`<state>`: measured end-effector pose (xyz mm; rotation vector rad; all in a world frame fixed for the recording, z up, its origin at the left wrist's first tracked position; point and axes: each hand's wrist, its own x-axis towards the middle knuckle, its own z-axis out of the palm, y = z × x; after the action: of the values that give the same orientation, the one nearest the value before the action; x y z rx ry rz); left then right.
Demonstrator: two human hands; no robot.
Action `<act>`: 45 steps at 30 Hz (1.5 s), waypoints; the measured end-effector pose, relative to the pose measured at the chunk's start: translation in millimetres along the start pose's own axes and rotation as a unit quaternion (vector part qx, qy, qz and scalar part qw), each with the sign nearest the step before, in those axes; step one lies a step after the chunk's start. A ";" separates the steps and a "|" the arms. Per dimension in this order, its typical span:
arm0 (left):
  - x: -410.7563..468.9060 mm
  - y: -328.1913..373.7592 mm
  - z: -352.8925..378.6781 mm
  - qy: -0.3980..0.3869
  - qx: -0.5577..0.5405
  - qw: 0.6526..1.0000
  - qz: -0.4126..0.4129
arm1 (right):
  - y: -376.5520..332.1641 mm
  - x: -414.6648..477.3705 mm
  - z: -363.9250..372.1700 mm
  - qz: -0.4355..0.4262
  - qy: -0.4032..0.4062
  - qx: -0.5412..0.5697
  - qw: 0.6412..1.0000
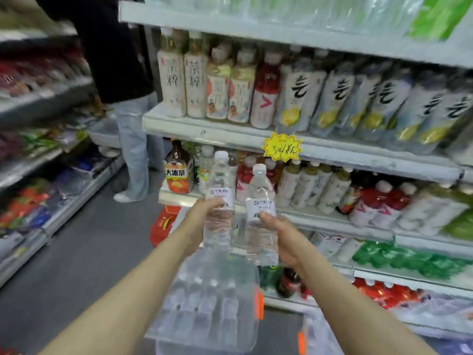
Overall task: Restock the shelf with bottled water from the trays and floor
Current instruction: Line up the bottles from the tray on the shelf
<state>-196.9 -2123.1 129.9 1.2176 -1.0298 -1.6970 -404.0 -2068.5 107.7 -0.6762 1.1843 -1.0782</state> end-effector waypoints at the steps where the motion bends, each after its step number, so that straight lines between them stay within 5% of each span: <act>1: -2.6 14.5 8.8 -0.016 0.003 1.000 0.017 | -24.7 -11.8 2.4 -0.044 -0.008 0.008 0.999; 11: -25.6 140.5 111.7 -0.132 -0.032 0.969 0.205 | -243.2 -89.5 -23.8 -0.362 -0.036 -0.018 0.931; 20: -11.2 209.9 202.2 -0.141 -0.044 0.951 0.270 | -406.6 -100.4 -67.9 -0.511 0.082 -0.040 0.855; 35: 28.6 233.6 255.3 -0.051 -0.035 0.947 0.316 | -446.2 7.8 -71.1 -0.486 0.100 -0.018 0.868; 45: 34.0 229.0 261.0 -0.033 -0.049 0.943 0.328 | -425.5 19.2 -87.2 -0.463 0.200 -0.200 0.840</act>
<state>-424.4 -2193.5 384.9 0.6446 -1.2049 -1.2438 -615.6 -2236.0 448.5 -1.5013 1.4949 -1.8638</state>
